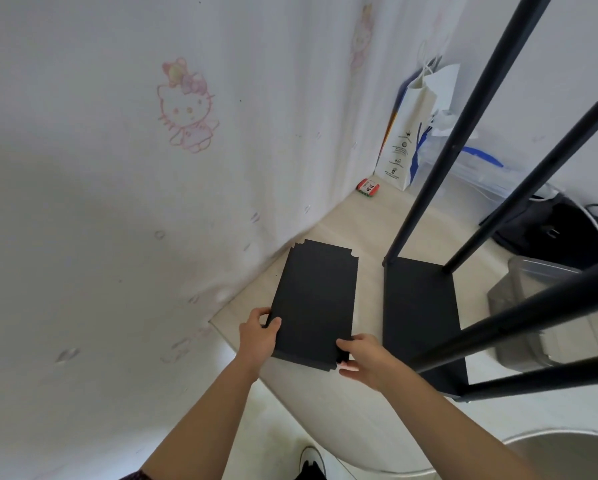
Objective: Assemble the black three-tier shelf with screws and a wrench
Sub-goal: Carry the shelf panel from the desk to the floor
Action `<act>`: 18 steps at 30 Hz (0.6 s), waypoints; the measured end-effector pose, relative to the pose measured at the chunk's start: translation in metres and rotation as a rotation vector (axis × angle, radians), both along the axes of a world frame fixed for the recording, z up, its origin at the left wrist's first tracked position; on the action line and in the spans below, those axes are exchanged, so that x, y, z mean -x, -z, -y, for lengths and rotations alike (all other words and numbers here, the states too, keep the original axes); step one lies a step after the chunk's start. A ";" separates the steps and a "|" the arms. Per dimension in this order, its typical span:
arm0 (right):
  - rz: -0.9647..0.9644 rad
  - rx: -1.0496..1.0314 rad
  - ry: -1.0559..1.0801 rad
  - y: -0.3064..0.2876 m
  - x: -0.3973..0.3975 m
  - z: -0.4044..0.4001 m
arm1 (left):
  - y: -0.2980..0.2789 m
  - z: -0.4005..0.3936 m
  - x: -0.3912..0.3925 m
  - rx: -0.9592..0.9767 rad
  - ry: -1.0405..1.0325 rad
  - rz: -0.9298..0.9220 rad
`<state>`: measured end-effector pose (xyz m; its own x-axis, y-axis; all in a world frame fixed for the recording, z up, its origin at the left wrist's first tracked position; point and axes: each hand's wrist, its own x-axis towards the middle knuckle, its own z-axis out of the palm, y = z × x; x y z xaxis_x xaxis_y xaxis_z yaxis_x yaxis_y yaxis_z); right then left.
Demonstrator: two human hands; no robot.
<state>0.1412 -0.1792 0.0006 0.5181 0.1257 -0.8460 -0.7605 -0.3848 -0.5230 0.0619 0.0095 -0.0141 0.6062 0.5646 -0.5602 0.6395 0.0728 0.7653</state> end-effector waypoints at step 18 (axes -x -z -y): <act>0.094 -0.243 0.180 -0.031 0.086 0.039 | -0.023 0.011 0.095 0.448 -0.053 0.176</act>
<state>0.0547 -0.2182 0.0311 0.6253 0.2174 -0.7495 -0.7488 -0.1034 -0.6547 -0.0331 -0.0016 0.0089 0.6901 0.3243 -0.6470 0.4898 0.4488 0.7474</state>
